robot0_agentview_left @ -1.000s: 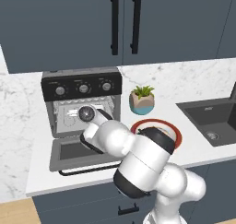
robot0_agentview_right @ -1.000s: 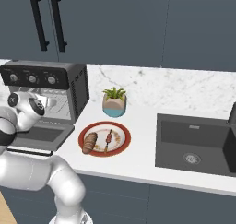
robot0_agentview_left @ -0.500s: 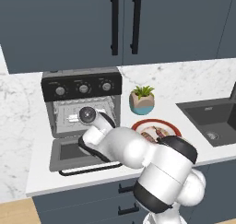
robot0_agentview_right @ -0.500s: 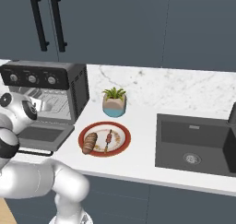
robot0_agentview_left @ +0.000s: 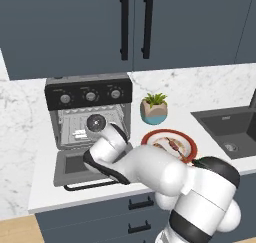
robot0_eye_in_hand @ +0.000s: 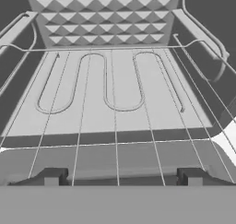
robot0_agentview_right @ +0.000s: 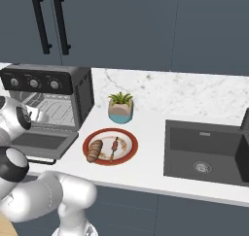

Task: Pick up the kebab skewer and baguette bread, and place them inside the toaster oven. Close the toaster oven door and start by setting the timer.

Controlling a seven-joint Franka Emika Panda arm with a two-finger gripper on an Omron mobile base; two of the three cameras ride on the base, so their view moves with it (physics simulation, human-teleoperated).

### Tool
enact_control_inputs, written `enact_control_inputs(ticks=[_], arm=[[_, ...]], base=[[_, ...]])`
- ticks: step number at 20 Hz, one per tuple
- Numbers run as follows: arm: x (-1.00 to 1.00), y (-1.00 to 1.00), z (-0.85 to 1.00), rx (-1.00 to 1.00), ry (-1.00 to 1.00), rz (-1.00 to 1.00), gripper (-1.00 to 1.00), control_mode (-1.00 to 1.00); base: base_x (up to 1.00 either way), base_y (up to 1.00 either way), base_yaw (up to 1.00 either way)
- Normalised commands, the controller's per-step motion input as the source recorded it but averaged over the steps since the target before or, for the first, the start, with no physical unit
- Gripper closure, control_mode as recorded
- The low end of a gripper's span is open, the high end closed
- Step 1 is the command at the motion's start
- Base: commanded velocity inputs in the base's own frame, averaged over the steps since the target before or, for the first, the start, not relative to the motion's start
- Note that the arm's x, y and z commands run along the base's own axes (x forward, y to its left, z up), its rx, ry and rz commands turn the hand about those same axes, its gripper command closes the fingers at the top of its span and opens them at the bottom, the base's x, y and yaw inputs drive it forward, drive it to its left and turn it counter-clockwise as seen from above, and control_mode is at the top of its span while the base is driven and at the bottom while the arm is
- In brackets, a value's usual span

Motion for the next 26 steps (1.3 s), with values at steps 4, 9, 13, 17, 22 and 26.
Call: enact_control_inputs(ticks=[4,9,13,17,22,26], arm=[[-0.73,0.00,-0.71,0.00,0.11,0.00,-1.00,-1.00],[-0.72,0.00,-0.59,0.00,0.11,0.00,-1.00,-1.00],[-0.63,0.02,-0.33,0.00,0.10,0.00,-1.00,-1.00],[-0.40,-0.01,-0.06,0.00,0.01,0.00,-1.00,-1.00],[-0.33,-0.46,0.54,0.00,0.01,-0.03,-1.00,-1.00],[-0.25,-0.74,0.83,0.01,0.17,-0.09,-1.00,-1.00]], base=[[0.00,0.00,0.00],[0.00,0.00,0.00],[0.00,0.00,0.00],[0.00,0.00,0.00],[0.00,0.00,0.00],[0.00,0.00,0.00]])
